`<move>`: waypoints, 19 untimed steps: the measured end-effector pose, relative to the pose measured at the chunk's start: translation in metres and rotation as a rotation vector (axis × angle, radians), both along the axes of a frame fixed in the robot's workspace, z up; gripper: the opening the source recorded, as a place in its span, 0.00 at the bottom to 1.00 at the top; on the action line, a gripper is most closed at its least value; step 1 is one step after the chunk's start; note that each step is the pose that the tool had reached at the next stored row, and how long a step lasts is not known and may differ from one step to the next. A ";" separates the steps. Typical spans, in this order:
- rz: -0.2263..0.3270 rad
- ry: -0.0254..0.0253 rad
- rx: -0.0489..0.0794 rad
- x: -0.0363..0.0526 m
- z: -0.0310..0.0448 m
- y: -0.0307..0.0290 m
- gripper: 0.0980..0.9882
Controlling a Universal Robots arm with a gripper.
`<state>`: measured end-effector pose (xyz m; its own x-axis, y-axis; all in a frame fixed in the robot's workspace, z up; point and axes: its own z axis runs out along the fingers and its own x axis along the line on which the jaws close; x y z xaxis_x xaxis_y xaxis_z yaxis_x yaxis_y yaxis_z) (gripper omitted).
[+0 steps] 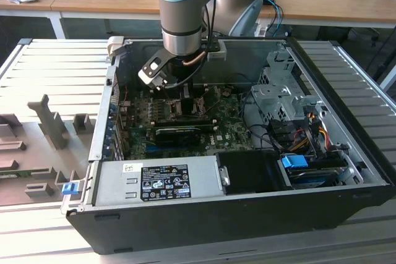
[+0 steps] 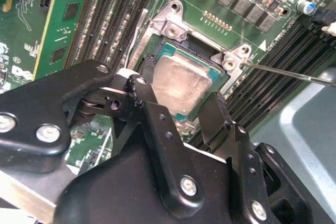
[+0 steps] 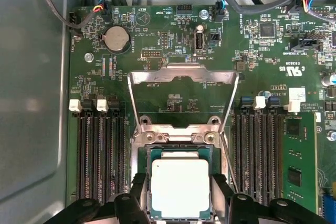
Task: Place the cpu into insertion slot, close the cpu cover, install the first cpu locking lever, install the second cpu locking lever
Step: 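Place the cpu into insertion slot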
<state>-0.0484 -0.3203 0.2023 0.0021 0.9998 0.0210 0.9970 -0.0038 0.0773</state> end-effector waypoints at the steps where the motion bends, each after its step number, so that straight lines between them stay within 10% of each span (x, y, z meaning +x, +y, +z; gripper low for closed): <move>1: 0.000 0.0002 0.000 0.0000 0.0010 0.0000 0.57; 9: 0.000 0.0045 0.000 0.0000 0.0148 0.0000 0.57; 12: 0.000 0.0075 0.000 0.0000 0.0223 0.0000 0.01; 19: 0.000 0.0092 0.000 0.0000 0.0288 0.0000 0.01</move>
